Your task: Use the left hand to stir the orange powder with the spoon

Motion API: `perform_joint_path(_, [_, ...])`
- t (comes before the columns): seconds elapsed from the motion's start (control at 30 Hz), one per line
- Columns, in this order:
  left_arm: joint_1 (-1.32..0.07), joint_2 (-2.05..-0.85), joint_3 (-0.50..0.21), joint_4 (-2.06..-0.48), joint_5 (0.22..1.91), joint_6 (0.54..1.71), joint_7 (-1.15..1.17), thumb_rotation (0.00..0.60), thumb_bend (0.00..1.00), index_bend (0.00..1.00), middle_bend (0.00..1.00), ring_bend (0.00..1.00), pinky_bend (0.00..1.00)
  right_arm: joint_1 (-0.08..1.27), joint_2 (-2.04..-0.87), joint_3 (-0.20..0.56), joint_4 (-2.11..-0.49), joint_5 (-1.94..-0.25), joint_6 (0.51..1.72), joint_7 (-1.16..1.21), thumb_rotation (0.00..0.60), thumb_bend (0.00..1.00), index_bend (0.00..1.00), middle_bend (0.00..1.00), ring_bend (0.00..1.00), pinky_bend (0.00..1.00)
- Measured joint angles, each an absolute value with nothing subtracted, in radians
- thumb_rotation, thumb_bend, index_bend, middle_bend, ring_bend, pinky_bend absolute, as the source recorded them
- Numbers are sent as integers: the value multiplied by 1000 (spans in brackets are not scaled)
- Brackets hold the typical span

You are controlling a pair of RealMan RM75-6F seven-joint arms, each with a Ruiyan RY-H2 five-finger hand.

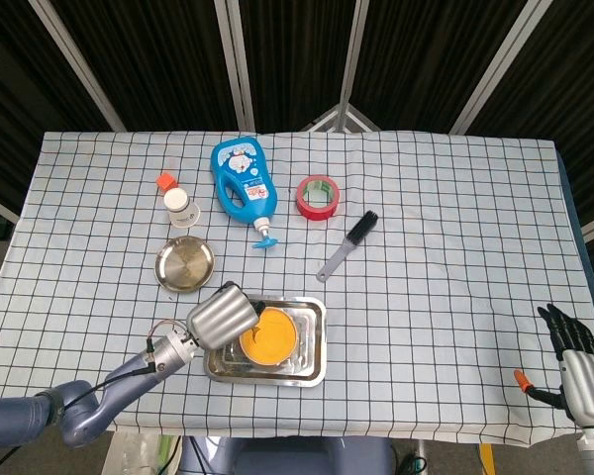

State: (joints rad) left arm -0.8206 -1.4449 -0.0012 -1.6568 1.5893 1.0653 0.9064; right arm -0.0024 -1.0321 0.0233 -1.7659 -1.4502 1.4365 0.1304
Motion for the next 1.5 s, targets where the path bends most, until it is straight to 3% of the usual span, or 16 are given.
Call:
perform_joint_path(0.47, [-794, -1523, -55, -1666, 1576, 1103, 967, 600, 646, 768, 965, 933, 965, -3, -1031, 22, -1767, -1453, 1437, 135, 600, 313, 0, 0, 0, 0])
perform_joint_path(1.0, [-772, -1416, -49, -1689, 1612, 1104, 931, 600, 646, 768, 965, 933, 965, -2, -1030, 21, -1770, -1449, 1432, 135, 600, 311, 0, 0, 0, 0])
perform_joint_path(1.5, [-763, -1501, -39, -1639, 1613, 1079, 947, 600, 646, 769, 967, 934, 966, -1, -1029, 23, -1769, -1447, 1431, 138, 600, 311, 0, 0, 0, 0])
